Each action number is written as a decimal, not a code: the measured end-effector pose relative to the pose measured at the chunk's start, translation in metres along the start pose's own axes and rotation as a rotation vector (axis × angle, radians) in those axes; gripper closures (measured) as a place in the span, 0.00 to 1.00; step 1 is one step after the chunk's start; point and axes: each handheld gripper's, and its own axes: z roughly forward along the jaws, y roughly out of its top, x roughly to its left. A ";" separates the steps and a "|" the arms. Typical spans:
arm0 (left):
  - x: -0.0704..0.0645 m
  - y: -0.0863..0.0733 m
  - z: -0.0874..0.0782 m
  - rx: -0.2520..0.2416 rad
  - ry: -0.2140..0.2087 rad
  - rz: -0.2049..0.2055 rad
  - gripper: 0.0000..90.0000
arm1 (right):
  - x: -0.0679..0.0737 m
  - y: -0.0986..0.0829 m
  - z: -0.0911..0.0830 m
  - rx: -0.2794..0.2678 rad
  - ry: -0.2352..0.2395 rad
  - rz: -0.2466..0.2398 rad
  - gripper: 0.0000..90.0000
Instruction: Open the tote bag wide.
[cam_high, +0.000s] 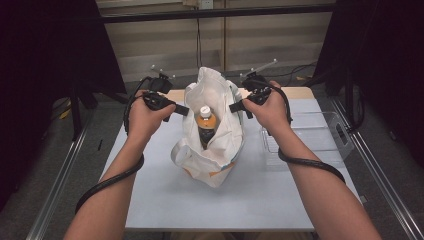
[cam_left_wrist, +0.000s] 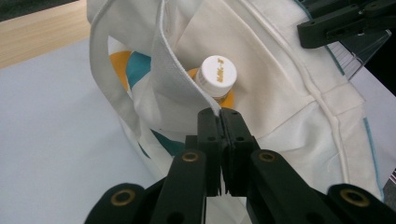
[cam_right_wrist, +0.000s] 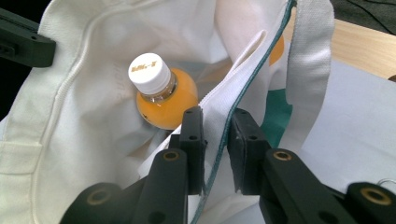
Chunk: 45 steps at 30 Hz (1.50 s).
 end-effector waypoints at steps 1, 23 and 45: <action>0.002 -0.002 0.000 -0.006 0.001 -0.015 0.97 | -0.002 -0.001 0.000 0.002 0.000 0.007 0.86; 0.014 -0.010 0.003 -0.007 0.037 -0.038 0.96 | -0.016 -0.009 0.003 0.005 -0.030 0.033 0.85; 0.020 -0.016 0.007 -0.008 0.064 -0.044 0.96 | -0.031 -0.020 0.005 0.013 -0.039 0.072 0.84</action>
